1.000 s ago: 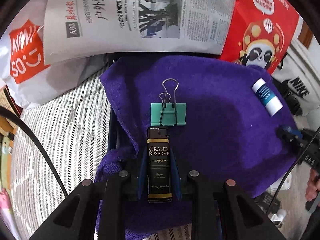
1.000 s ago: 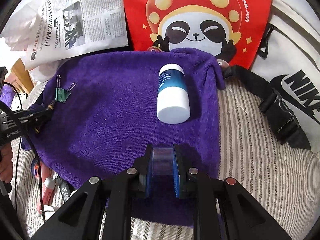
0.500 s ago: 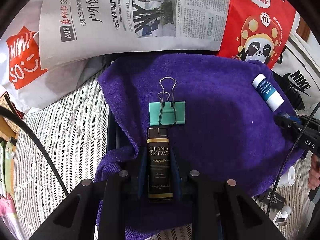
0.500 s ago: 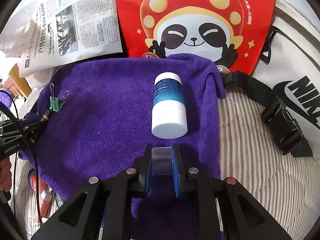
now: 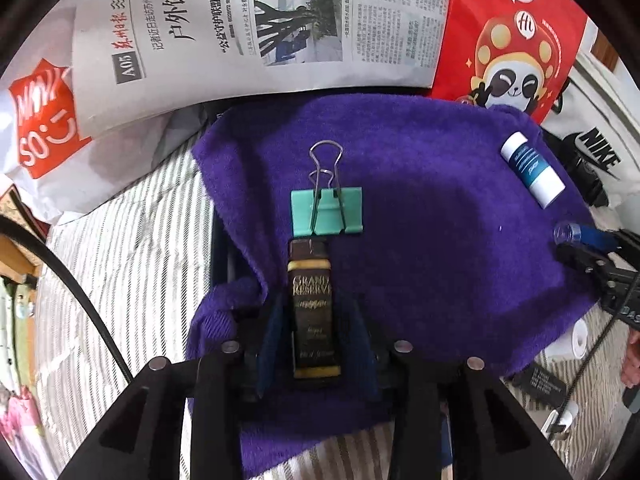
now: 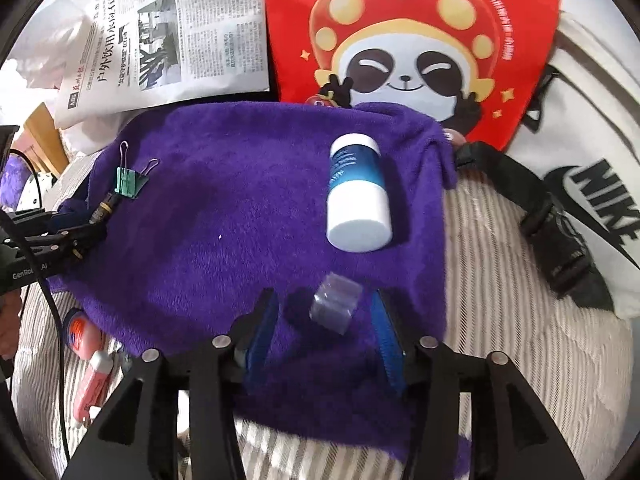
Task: Organize rigid objects
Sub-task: 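Release the box beside the clip with the left tool while the right tool releases the cap, then lower the left tool onto the blue-lidded tin and close it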
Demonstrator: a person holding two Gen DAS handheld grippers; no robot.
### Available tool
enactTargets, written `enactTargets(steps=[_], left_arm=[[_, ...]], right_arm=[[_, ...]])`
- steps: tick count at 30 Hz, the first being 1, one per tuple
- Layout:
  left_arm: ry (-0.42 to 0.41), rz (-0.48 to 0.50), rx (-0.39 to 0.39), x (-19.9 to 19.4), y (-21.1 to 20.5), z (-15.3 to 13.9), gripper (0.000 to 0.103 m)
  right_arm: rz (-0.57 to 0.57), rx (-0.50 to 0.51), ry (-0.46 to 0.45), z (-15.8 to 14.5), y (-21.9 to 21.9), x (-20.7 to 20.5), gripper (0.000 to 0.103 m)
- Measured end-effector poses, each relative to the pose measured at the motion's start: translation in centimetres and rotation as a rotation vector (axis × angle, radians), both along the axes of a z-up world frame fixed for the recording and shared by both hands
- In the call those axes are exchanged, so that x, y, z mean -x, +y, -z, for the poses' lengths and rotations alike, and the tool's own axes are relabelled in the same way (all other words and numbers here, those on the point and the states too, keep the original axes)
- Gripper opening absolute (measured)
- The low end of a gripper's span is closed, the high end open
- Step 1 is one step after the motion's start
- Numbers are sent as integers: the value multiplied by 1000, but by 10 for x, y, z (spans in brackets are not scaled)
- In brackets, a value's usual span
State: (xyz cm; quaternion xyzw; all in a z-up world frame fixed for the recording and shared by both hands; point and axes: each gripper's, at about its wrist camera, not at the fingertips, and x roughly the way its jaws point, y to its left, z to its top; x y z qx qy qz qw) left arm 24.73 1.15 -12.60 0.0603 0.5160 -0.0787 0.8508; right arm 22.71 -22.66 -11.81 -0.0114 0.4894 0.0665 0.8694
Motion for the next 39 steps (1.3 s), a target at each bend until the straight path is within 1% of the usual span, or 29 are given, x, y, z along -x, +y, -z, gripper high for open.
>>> enactTargets(steps=[2,5,7,8,11,14,18,21,23,24,28,31,35,37,39], left_arm=[[-12,-22,-3,6,1,-6,34],[-24,-32,4,18,3,-18,34],[-45,-21,3,30,1,-29,41],[-54,-15,2,36,0,-34,42],[-80,2,10,59,-4,-47,43],[-74,11,35,78,-4,-49,43],[-50,18,56,91,-11,-41,43],[-33,12,53,92,-21,-29,43],[-11,9,78,89,-26,-21,43],[-7,6,78,88,-28,-18,43],[6,17,44,86,-41,-9,44],[13,21,36,85,-48,-6,44],[29,17,-1,82,-55,1,44],[33,14,-34,82,-57,6,45],[24,13,-43,84,-55,6,45]], right_arm=[[7,-22,-7,-6,-5,11,50],[26,-9,-21,-15,-10,26,51],[31,-25,-32,-20,-11,38,51],[38,-23,-35,-22,-11,43,51],[51,-24,-51,-31,-11,61,51],[57,-41,-59,-38,-14,82,51],[58,-49,-65,-41,-14,103,51],[51,-48,-61,-43,-14,115,52],[44,-35,-63,-44,-16,125,52],[43,-30,-62,-44,-18,130,52],[65,-47,-60,-42,-30,145,52],[82,-63,-53,-38,-37,150,52],[92,-48,-45,-31,-40,149,52],[89,-59,-42,-29,-40,148,52],[82,-66,-39,-27,-39,148,52]])
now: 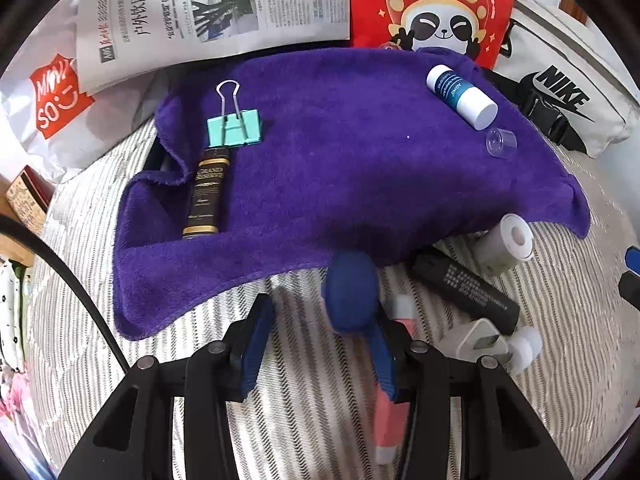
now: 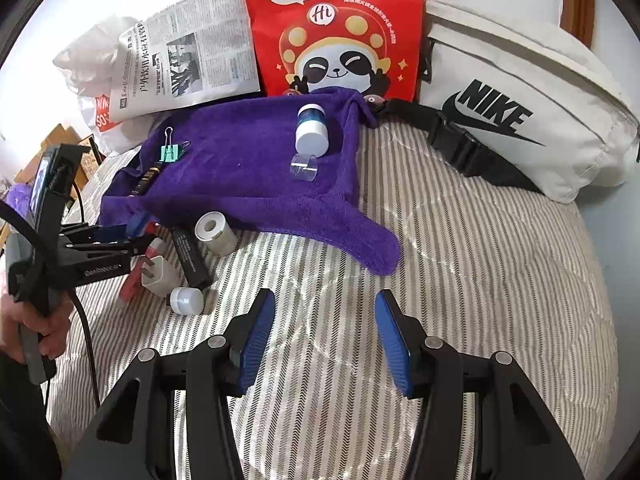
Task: Organize rigid objects
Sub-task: 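Lower the left tool onto the blue-lidded tin and close it, then grasp the white tape roll with the right tool while the left tool holds the tin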
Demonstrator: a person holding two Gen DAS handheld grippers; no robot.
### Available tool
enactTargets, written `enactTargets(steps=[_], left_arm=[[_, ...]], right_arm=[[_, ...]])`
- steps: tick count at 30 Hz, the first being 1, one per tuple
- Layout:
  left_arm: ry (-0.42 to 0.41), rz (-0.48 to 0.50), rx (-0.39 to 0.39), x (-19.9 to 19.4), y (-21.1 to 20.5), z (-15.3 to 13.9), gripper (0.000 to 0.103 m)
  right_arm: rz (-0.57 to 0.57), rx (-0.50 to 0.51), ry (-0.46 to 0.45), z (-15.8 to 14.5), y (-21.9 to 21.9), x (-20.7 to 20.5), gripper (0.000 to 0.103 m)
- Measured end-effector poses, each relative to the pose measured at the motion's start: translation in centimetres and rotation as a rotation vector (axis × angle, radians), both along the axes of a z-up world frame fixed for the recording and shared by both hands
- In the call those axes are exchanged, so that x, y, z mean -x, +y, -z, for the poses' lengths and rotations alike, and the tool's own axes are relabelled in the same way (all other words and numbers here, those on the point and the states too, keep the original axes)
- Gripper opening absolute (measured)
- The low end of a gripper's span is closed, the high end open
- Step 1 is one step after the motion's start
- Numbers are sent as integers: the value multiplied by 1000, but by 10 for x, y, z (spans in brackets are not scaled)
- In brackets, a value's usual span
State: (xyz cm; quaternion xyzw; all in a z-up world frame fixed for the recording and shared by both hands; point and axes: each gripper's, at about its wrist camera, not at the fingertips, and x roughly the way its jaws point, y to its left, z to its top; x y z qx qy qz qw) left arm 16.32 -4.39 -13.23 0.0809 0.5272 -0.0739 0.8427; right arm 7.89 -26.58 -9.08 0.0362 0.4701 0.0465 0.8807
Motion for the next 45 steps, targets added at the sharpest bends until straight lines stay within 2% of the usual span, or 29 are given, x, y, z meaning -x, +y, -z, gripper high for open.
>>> enactTargets(steps=[6,13,14,15,19,22,32,37,45], left_arm=[[-7,0,-1,7,14,-2,45],[-31,49,-5,3,3,-5,44],[-34,59,-5,3,2,-5,41],[-40,82,-1,3,0,-6,25],[-45,102,5,6,-3,-6,23],[-37,94,27,7,4,-7,23],[-29,-2,14,23,46,-6,23],[-38,-36,-32,36,61,-6,23],[-64,-86,17,39,69,-4,23]], right_arm=[[-25,-4,10,6,7,-1,52],[-43,6,28,12,14,-2,52],[-44,6,29,12,14,-2,52],[-45,6,32,13,14,-2,52],[-52,12,43,17,18,-3,52],[-56,13,45,18,21,-5,52],[-106,-3,18,16,47,-16,52],[-118,-14,-3,14,56,-22,52],[-125,26,-42,18,70,-31,51]])
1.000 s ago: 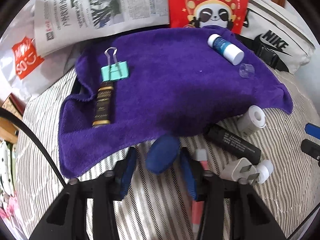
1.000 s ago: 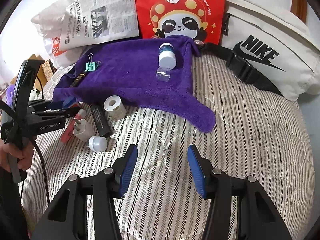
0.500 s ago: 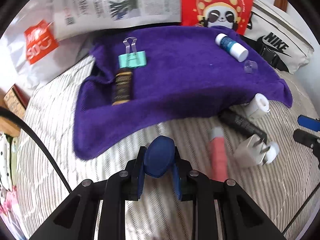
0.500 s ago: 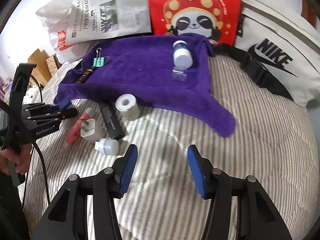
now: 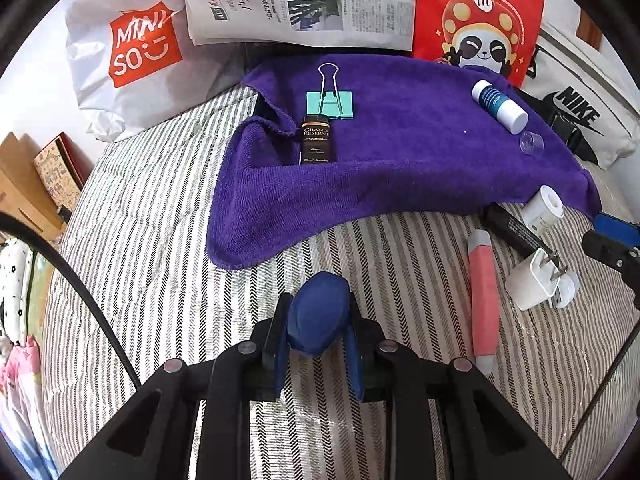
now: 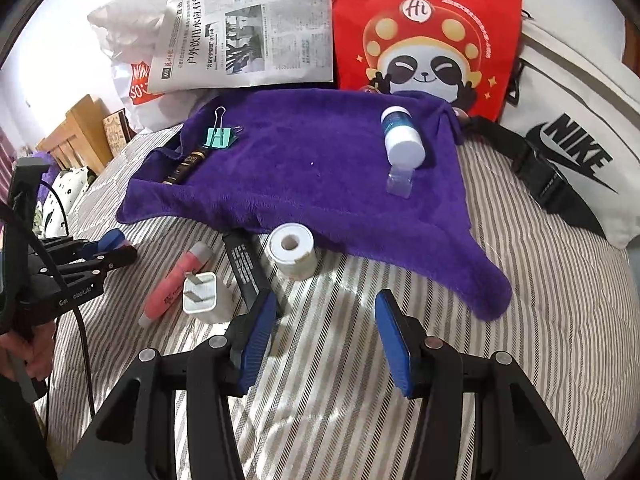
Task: Organize rigid objects
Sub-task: 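Grasp the white tape roll with the right tool while the left tool holds the tin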
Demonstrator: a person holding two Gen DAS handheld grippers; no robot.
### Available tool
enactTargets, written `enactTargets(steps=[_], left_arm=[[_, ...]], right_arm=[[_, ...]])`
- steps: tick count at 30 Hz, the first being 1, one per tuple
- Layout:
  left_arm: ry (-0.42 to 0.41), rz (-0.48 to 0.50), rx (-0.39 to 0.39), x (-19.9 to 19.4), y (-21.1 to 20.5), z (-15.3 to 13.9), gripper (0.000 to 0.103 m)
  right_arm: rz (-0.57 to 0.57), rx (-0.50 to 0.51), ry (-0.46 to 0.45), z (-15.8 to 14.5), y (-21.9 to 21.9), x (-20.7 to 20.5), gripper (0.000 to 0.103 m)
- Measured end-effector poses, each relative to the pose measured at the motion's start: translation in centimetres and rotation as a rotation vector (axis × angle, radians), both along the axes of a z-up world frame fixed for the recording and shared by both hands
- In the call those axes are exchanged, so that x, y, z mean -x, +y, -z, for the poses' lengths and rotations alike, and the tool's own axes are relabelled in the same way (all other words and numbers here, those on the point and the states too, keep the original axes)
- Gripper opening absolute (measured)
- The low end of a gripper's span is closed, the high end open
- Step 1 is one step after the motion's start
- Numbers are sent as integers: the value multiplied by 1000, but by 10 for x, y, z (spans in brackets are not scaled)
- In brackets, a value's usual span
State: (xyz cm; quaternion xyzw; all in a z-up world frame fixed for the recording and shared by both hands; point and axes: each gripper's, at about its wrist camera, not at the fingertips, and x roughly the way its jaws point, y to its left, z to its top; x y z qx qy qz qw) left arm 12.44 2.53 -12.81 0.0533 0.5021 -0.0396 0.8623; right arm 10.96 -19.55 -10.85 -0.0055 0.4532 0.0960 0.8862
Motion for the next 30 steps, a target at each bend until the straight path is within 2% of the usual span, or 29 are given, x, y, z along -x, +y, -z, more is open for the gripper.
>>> enactTargets(steps=[4,8,20,22,25,30], left_arm=[[-7,3,31,1,5,0,23],[-13,-3,30,5,7,0,23],[-22,-2,40,7,8,0,23],[-23,-4,40,7,8,0,23],[-24,-3,42,7,8,-1,23],[-25,-5,52,8,9,-1,23]], right_arm=[[-2,-3,-29,0,6,-5,50],[-10,-13,-26,4,12,-14,43],[-21,52,-8,24,28,-36,42],[-35,46,-14,27,30,-38,29],[-65,75,-26,26,34,-36,28],[-54,95,-34,17,23,-18,28]])
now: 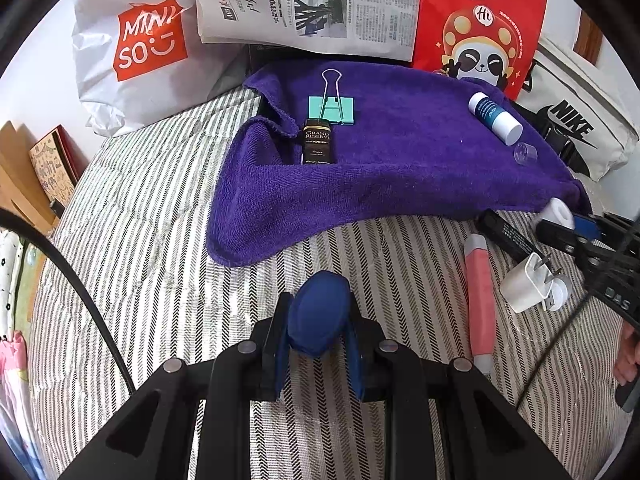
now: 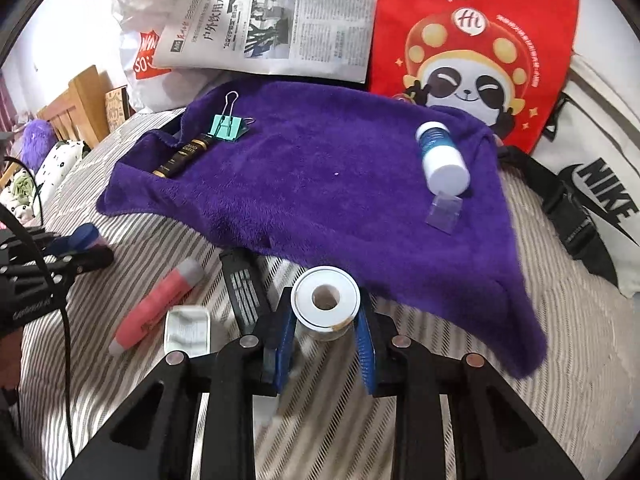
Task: Organize rigid objects
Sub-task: 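Grasp the white tape roll with the right tool while the left tool holds the tin, then carry the tin and the tape roll onto the purple towel with both tools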
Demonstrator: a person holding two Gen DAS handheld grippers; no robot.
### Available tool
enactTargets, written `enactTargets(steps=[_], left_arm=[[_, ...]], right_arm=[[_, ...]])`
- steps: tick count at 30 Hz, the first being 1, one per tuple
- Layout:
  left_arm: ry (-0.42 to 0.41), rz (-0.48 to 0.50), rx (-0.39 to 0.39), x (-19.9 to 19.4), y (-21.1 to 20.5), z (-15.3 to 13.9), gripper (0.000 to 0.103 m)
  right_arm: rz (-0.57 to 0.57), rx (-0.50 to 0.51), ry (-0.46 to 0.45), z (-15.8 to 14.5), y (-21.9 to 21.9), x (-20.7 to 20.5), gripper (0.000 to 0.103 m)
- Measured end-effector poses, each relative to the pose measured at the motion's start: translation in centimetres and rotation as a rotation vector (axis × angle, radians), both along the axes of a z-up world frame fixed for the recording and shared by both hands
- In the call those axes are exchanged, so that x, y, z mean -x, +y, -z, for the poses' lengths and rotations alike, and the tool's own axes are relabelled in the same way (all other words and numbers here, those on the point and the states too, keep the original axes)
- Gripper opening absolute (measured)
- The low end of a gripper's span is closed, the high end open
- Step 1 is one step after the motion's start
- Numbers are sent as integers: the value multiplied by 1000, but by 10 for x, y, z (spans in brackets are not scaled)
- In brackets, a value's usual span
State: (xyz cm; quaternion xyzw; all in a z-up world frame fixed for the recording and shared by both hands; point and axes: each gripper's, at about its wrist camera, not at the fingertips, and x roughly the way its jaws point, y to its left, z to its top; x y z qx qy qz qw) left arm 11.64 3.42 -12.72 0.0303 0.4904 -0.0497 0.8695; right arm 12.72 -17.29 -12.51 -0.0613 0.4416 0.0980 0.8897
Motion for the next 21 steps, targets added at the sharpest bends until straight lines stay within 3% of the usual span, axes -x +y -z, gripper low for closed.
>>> enactTargets(steps=[8,21], left_arm=[[6,-14,12,-1,0,0,23],[43,-17,70,-2,10,-5,22]], right_arm=[[82,-15,29,-1,-35,34,28],[74,-44,28,-10,-50,52,28]])
